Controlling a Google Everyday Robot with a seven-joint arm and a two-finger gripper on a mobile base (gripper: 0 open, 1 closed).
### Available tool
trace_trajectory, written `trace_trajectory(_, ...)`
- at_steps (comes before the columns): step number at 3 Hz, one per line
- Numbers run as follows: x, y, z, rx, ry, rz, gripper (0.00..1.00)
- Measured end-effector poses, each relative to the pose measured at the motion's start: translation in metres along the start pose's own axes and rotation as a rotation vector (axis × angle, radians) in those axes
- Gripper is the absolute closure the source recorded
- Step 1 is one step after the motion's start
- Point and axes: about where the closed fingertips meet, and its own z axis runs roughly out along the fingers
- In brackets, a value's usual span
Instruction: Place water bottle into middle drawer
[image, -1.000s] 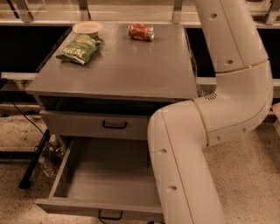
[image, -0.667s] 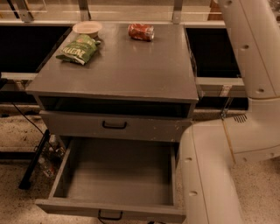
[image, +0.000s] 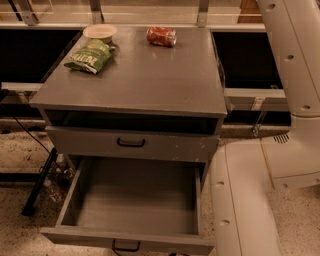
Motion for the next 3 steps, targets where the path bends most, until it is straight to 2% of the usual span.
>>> trace_trajectory(1, 0.004, -0.035, -0.012, 0.067, -0.01, 0.045, 1.0)
trace_trajectory(2, 0.014, -0.083, -0.037, 0.17, -0.027, 0.102, 1.0)
trace_trajectory(3, 0.024, -0.111, -0.053, 0.234, -0.036, 0.129, 1.0)
